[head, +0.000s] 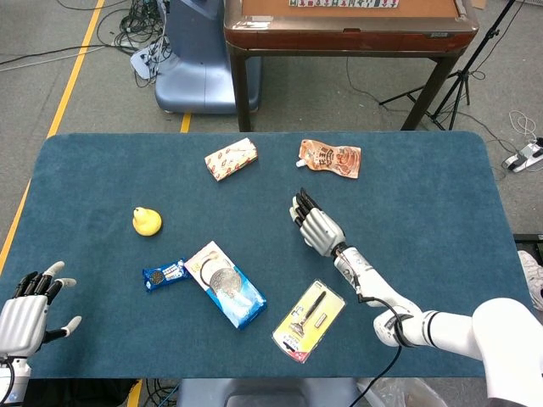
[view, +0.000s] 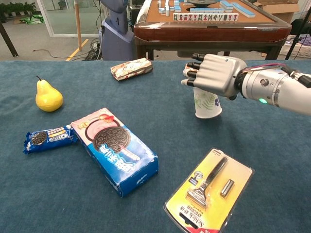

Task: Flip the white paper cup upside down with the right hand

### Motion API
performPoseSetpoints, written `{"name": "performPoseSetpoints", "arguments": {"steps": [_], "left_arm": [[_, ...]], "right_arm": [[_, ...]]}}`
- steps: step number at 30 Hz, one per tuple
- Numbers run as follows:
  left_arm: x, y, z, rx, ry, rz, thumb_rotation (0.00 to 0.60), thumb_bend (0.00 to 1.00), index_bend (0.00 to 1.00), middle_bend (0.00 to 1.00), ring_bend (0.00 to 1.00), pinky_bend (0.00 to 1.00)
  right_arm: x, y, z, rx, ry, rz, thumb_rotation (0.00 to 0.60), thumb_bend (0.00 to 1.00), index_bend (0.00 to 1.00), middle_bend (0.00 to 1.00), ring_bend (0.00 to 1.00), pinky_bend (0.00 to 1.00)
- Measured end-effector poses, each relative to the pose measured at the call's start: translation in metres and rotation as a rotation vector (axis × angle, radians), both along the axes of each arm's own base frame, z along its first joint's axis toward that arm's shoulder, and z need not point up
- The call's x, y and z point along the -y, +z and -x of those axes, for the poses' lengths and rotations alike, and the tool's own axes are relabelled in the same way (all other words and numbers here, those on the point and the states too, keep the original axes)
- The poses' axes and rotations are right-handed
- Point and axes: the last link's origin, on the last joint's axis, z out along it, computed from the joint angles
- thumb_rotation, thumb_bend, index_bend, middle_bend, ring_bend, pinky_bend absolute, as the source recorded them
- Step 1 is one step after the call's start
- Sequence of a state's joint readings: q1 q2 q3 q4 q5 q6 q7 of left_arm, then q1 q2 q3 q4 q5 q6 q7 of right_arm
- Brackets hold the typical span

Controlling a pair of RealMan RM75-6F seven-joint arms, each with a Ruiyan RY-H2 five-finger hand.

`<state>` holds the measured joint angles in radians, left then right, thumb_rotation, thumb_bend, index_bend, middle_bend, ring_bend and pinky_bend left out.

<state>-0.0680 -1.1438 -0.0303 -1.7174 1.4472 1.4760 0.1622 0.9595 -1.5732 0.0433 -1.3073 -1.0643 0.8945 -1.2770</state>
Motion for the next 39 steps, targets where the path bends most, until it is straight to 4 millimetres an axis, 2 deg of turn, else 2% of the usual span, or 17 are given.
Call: {"name": "performPoseSetpoints", "arguments": {"steps": [7,10,13,16,22,28,35,39], "left_arm": [[-0.003,0.001,-0.002,-0.002,-0.012,0.0,0.6,0.15,0.34,0.13,0.16,0.08],[-0.005,0.001,-0.003,-0.003,-0.018,0.0,0.6,0.15,0.34,0.13,0.16,0.08],[-0.008,0.001,-0.005,-0.006,-0.025,-0.001,0.6,0.15,0.34,0.13,0.16,0.08],[-0.012,0.001,-0.006,-0.009,-0.033,-0.001,0.6,0.15,0.34,0.13,0.16,0.08],[-0.018,0.001,-0.008,-0.013,-0.042,-0.001,0.6,0.15,0.34,0.13,0.16,0.08],[-0.022,0.002,-0.009,-0.015,-0.049,-0.011,0.6,0.15,0.34,0.13,0.16,0.08],[-0.025,0.003,-0.011,-0.019,-0.054,-0.023,0.6,0.15,0.32,0.13,0.16,0.08],[-0.027,0.004,-0.013,-0.024,-0.056,-0.035,0.6,0.15,0.31,0.13,0.16,0.08]], "right_arm": [[-0.006,0.016,-0.005,0.149,-0.081,0.016,0.6,0.18,0.07,0.07,0.0,0.0],[-0.008,0.028,-0.003,0.266,-0.152,0.016,0.6,0.17,0.12,0.1,0.0,0.0],[-0.011,0.044,0.0,0.417,-0.249,0.015,0.6,0.16,0.16,0.13,0.02,0.01],[-0.014,0.065,0.006,0.561,-0.341,0.023,0.6,0.16,0.17,0.15,0.05,0.08],[-0.029,0.099,0.025,0.788,-0.493,0.026,0.6,0.16,0.18,0.19,0.08,0.12],[-0.057,0.124,0.049,0.96,-0.549,0.041,0.6,0.17,0.19,0.23,0.1,0.16],[-0.112,0.153,0.079,1.106,-0.528,0.09,0.6,0.19,0.24,0.27,0.14,0.19],[-0.14,0.162,0.091,1.144,-0.52,0.103,0.6,0.19,0.25,0.28,0.14,0.2]]}}
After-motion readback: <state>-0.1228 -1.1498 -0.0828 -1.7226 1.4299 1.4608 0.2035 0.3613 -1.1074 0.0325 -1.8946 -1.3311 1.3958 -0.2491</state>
